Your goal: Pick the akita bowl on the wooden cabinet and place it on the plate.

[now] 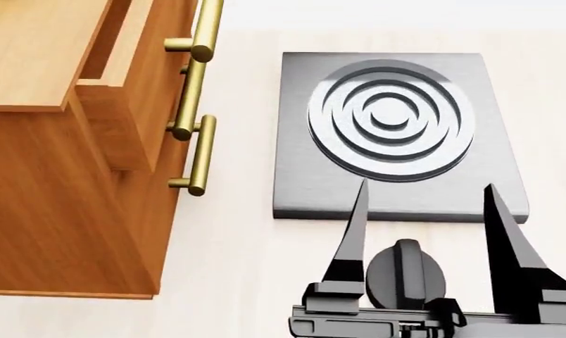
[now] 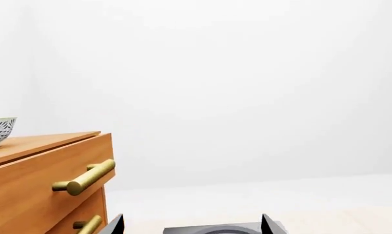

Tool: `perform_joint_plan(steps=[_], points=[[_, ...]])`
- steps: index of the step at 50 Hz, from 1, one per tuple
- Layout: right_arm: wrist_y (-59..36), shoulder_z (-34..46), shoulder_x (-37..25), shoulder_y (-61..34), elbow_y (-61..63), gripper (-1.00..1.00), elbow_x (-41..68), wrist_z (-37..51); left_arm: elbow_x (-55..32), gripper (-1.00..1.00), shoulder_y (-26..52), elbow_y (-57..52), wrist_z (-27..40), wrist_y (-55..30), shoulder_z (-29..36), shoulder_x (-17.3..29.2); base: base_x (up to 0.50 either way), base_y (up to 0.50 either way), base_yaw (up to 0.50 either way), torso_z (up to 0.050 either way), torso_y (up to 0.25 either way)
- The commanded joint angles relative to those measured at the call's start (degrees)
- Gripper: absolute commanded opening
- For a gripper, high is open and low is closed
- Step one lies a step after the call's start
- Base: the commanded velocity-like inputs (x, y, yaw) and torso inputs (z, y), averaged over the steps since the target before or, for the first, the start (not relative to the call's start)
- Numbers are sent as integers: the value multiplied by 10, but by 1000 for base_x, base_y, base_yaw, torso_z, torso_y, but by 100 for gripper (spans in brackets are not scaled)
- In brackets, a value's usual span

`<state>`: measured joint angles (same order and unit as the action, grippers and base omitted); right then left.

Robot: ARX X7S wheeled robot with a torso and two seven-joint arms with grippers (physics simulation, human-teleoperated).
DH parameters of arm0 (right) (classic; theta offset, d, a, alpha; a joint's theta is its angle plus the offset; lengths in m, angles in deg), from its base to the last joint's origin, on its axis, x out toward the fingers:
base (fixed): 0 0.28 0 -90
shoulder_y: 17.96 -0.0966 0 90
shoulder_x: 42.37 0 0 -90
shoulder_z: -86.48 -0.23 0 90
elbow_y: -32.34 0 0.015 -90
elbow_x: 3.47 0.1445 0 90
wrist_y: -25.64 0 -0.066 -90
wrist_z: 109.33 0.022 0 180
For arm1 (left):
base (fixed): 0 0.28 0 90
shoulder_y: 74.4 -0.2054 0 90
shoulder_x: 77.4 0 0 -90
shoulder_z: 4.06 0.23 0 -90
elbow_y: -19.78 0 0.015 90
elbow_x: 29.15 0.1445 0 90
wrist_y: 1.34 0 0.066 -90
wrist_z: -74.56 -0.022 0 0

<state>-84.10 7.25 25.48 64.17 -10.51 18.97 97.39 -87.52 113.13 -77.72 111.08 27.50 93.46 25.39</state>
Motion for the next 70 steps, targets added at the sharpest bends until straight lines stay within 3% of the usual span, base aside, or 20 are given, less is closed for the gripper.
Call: perform_joint_plan(steps=[1, 21, 30, 45, 55, 60, 70], points=[[3, -2, -2, 0, 1, 100, 4, 3, 0, 100, 14, 8, 0, -1, 9, -2, 0, 0, 0, 0, 0], [8, 3, -2, -2, -7, 100, 0, 6, 12, 100, 17, 28, -15, 19, 27, -5, 60, 0, 0, 0, 0], [38, -1, 4, 1, -53, 100, 5, -8, 48, 100, 57, 97, -59, 47, 62, -12, 0, 0, 0, 0, 0], [43, -14, 1, 0, -66, 100, 19, -8, 156, 100, 145, 418, -201, 190, 126, -54, 0, 0, 0, 0, 0], [55, -25, 1, 2, -90, 100, 23, -9, 214, 100, 283, 821, -338, 366, 160, -127, 0, 0, 0, 0, 0], [60, -24, 3, -1, -103, 100, 23, -12, 238, 100, 285, 825, -321, 352, 102, -121, 0, 0, 0, 0, 0], [67, -18, 5, -4, -124, 100, 18, -15, 419, 100, 292, 825, -346, 295, -31, -124, 0, 0, 0, 0, 0]])
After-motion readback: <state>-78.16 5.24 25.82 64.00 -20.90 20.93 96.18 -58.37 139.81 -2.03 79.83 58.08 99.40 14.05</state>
